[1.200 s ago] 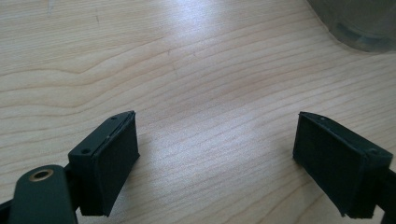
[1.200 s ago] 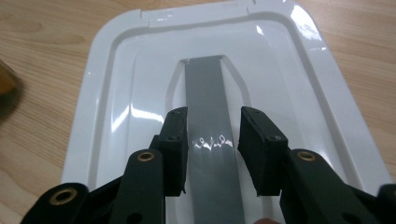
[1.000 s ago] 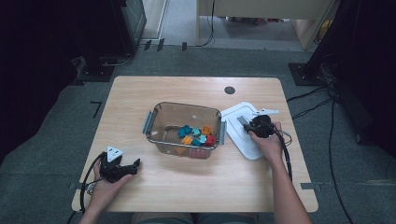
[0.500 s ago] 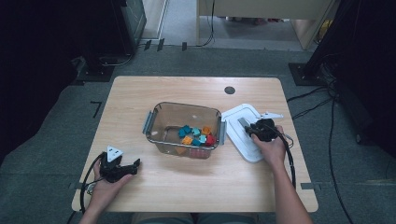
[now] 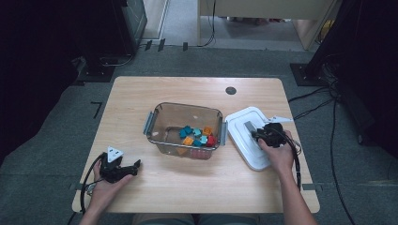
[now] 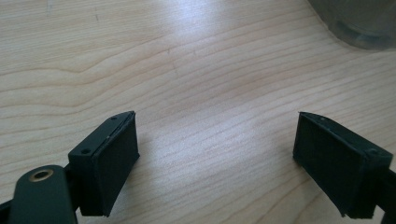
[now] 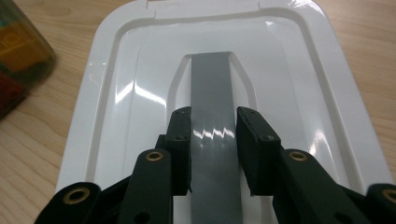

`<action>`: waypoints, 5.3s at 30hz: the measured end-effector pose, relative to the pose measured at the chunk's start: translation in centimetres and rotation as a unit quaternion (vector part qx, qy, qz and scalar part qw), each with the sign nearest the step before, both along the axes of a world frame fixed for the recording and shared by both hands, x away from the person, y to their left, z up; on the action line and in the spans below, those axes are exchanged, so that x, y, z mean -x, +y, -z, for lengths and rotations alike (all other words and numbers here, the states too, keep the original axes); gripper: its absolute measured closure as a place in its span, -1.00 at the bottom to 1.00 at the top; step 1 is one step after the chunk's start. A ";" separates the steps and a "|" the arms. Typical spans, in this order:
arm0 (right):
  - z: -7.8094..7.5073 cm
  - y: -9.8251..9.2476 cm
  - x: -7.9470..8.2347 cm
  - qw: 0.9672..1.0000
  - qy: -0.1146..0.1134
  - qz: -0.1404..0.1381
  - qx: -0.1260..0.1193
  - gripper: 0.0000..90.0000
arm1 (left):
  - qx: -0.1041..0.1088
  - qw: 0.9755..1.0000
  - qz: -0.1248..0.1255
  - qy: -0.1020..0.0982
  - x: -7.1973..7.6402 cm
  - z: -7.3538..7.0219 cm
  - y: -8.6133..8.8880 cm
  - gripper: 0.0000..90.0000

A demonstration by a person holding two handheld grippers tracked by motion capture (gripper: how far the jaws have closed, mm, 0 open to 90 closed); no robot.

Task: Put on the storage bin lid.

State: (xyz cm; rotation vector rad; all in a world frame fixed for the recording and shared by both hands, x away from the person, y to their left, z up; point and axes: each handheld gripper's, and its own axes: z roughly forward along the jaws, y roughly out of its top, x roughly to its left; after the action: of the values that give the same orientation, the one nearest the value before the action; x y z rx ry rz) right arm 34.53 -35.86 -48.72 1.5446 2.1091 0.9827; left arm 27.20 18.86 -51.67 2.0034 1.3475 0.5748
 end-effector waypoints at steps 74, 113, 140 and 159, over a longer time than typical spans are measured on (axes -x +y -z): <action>-11.1 20.8 -2.6 0.954 -0.057 -0.293 0.003 0.52 | 0.079 0.995 0.035 -0.043 0.0 -7.4 -1.6 -0.68; -10.5 11.9 0.3 0.996 -0.049 -0.074 -0.016 -0.14 | 0.097 0.994 0.031 -0.044 -0.1 -8.2 -1.9 -0.68; -9.7 13.5 -1.3 0.997 -0.031 -0.066 -0.014 -0.34 | 0.118 0.991 0.025 -0.058 -1.4 -11.5 -2.6 -0.68; -9.6 13.0 -4.9 0.990 -0.063 -0.124 0.005 -0.15 | 0.097 0.995 0.012 -0.029 -3.9 -12.0 -4.8 -0.68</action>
State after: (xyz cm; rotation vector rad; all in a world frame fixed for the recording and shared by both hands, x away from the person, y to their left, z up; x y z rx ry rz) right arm 39.46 -22.85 -39.11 1.2010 2.2479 1.1169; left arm 31.11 14.04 -39.69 1.8304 1.2919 0.4683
